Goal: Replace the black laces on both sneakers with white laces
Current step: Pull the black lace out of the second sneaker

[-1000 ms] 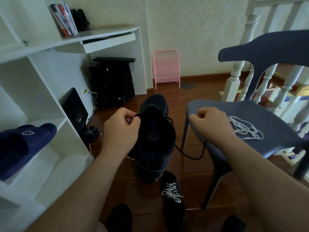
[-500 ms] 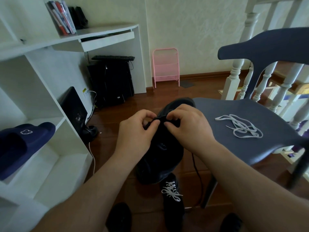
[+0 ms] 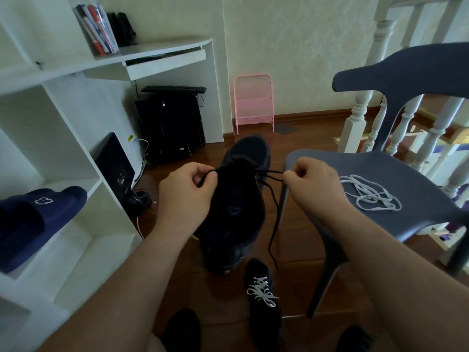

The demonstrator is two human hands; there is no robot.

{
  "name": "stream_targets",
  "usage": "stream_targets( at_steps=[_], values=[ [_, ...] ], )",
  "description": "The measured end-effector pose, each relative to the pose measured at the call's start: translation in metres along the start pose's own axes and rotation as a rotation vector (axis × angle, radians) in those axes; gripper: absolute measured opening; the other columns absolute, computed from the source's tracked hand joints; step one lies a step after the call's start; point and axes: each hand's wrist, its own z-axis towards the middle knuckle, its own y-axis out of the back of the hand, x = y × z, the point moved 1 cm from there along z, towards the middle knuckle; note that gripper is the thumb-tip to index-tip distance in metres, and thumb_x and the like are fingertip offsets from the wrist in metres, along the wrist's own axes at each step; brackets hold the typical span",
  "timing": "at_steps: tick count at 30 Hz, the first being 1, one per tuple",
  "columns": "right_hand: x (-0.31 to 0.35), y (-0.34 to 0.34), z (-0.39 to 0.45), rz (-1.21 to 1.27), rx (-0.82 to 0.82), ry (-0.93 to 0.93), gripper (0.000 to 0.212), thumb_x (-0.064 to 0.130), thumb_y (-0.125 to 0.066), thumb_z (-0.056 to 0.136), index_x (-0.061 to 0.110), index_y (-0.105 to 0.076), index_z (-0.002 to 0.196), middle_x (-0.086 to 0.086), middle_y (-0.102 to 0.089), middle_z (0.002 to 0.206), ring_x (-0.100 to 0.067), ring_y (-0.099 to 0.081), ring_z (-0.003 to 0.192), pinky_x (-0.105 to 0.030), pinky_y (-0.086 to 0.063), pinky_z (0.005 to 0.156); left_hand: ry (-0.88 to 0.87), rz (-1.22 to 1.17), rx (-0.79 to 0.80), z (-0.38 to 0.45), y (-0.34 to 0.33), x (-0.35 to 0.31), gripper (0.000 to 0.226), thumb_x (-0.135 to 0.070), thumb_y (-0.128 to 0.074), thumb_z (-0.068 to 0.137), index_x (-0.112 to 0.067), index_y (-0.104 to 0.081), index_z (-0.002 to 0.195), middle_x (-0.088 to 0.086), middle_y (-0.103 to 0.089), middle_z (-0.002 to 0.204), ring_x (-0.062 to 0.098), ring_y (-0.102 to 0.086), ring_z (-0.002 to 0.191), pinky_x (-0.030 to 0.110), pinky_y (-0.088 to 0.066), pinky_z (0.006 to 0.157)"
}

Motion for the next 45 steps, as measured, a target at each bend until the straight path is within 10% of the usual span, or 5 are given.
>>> stream_targets(
  at_steps=[8,16,26,34,45],
  values=[
    [0.024,-0.022,-0.017,-0.107,0.097,0.342,0.03,0.046,-0.061,0.086,0.034,-0.066,0.114,0.015,-0.058,0.104,-0.01,-0.055,0.1,-0.03,-0.049,0.084,-0.09,0.001,0.072,-0.018,-0.014,-0.016,0.008,-0.032,-0.07,0.099,-0.029,-0.077,0.103,-0.015,-0.064,0.075,-0.009,-0.06,0.082,0.004,-0.041,0.064],
    [0.021,-0.037,-0.015,-0.113,0.009,0.351,0.019,0.039,-0.06,0.098,0.03,-0.075,0.09,0.011,-0.059,0.085,-0.012,-0.057,0.081,-0.037,-0.053,0.07,-0.125,0.004,0.091,-0.022,-0.019,-0.021,0.008,-0.032,-0.071,0.099,-0.03,-0.077,0.102,-0.017,-0.065,0.071,-0.008,-0.062,0.082,0.006,-0.042,0.063],
    [-0.007,0.006,0.0,-0.088,0.082,-0.14,0.022,0.033,-0.057,0.086,0.023,-0.059,0.067,0.003,-0.06,0.069,-0.023,-0.058,0.072,-0.033,-0.047,0.062,-0.028,0.025,0.022,-0.008,-0.001,-0.003,0.013,-0.035,-0.068,0.1,-0.029,-0.078,0.107,-0.016,-0.065,0.08,-0.004,-0.062,0.08,0.006,-0.041,0.061],
    [0.032,-0.022,-0.023,-0.256,0.103,0.314,0.025,0.051,-0.06,0.091,0.041,-0.071,0.111,0.016,-0.054,0.108,-0.014,-0.049,0.11,-0.043,-0.041,0.092,-0.087,0.019,0.075,-0.017,-0.014,-0.014,0.01,-0.034,-0.07,0.099,-0.029,-0.078,0.103,-0.018,-0.064,0.074,-0.011,-0.06,0.083,0.003,-0.042,0.064],
    [0.025,-0.034,-0.014,-0.304,0.091,0.264,0.011,0.041,-0.061,0.089,0.034,-0.067,0.083,0.012,-0.055,0.09,-0.018,-0.055,0.093,-0.04,-0.051,0.078,-0.117,0.041,0.136,-0.022,-0.022,-0.02,0.011,-0.033,-0.069,0.099,-0.029,-0.078,0.103,-0.018,-0.063,0.07,-0.009,-0.061,0.079,0.005,-0.041,0.06]
  ],
)
